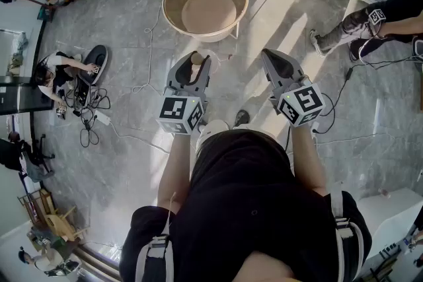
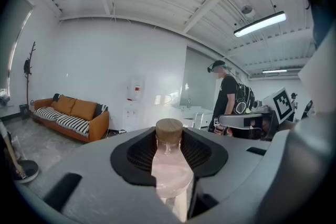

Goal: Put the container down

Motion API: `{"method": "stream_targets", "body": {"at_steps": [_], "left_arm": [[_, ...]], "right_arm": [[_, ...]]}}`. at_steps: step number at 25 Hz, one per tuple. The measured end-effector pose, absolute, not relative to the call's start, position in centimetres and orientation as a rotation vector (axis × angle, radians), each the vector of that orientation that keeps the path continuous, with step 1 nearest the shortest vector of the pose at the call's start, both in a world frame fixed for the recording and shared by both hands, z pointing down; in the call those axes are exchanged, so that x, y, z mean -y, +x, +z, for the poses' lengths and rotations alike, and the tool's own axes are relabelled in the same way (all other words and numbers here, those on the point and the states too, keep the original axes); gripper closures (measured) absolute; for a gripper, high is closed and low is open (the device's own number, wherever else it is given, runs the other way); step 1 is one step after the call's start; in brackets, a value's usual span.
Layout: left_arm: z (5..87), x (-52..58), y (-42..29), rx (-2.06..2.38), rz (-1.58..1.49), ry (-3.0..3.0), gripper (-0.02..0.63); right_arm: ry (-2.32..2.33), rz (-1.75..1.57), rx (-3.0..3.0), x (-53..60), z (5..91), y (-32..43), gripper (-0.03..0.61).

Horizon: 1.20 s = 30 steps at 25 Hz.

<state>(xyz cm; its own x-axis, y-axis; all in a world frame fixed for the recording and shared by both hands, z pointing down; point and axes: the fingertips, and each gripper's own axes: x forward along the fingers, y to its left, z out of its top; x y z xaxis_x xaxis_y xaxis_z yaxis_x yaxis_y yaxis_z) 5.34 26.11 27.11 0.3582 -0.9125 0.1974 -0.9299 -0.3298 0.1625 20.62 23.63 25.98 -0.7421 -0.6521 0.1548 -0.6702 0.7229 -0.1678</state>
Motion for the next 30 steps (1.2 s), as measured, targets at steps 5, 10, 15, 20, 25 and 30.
{"method": "stream_targets", "body": {"at_steps": [5, 10, 15, 20, 25, 30], "left_arm": [[26.7, -26.8, 5.1, 1.647, 0.097, 2.383, 0.471], [26.0, -26.8, 5.6, 1.657, 0.097, 2.388, 0.471], [26.6, -27.8, 6.2, 1.682, 0.088, 2.361, 0.471], [27.1, -28.0, 6.4, 1.678, 0.104, 2.346, 0.471], [27.2, -27.9, 6.0, 1.658, 0.084, 2.359, 0.471], [28.8, -26.5, 5.2, 1.625, 0.127, 2.362, 0.471]], "right_arm": [[1.064, 0.332, 2.867, -24.6, 25.4, 20.0, 0.578], [1.057, 0.334, 2.871, -24.5, 25.1, 20.4, 0.578], [0.974, 0.335, 2.936, -26.2, 25.4, 21.0, 0.578], [0.896, 0.335, 2.991, -26.7, 25.4, 20.6, 0.578], [0.906, 0.36, 2.985, -26.3, 25.8, 20.1, 0.578], [0.93, 0.379, 2.951, -25.1, 27.1, 19.5, 0.578]]}}
